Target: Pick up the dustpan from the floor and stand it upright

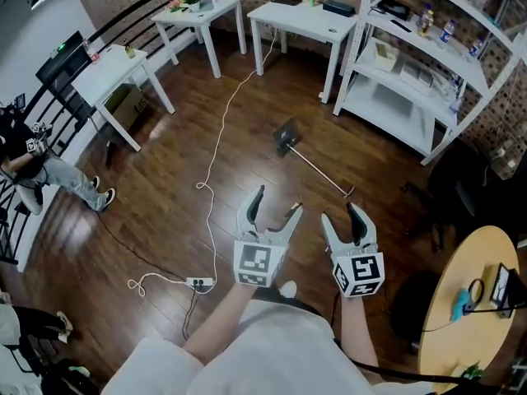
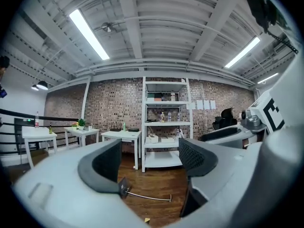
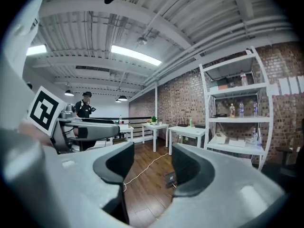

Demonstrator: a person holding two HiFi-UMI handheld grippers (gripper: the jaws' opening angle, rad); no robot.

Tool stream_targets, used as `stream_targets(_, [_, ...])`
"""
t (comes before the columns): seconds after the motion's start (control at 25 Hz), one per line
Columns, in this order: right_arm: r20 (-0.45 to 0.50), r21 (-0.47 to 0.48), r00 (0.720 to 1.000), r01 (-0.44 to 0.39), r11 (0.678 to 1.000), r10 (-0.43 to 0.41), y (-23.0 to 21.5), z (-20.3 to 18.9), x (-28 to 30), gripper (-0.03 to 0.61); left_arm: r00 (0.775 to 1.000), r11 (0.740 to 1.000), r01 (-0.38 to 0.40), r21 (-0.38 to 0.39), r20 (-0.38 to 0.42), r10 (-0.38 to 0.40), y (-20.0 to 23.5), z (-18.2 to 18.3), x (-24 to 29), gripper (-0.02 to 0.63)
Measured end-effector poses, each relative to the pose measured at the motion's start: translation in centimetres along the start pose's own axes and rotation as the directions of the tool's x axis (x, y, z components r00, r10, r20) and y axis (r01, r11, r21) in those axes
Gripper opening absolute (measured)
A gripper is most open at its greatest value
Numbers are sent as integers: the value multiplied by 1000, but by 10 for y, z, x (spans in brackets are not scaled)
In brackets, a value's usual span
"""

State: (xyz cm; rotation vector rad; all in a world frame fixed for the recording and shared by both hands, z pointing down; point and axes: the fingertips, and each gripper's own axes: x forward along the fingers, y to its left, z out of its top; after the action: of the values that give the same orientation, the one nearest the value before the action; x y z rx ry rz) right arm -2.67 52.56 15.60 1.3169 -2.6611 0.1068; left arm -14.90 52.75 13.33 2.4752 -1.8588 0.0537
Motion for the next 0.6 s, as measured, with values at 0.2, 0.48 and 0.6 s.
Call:
stream_targets(0.2, [-33, 25, 999, 5, 1000, -5, -24, -26, 20, 236, 999, 1000, 15, 3, -35, -15, 2, -21, 38, 393])
stream_targets(0.48, [-119, 70, 980, 171, 983, -162, -130, -59, 53, 235, 989, 992, 112, -53, -96, -116, 2, -54, 161, 393])
stream_targets(0.6, [-168, 70, 961, 234, 970, -220, -187, -68, 71, 229, 977, 984, 167, -54, -122, -172, -5, -65, 227, 393])
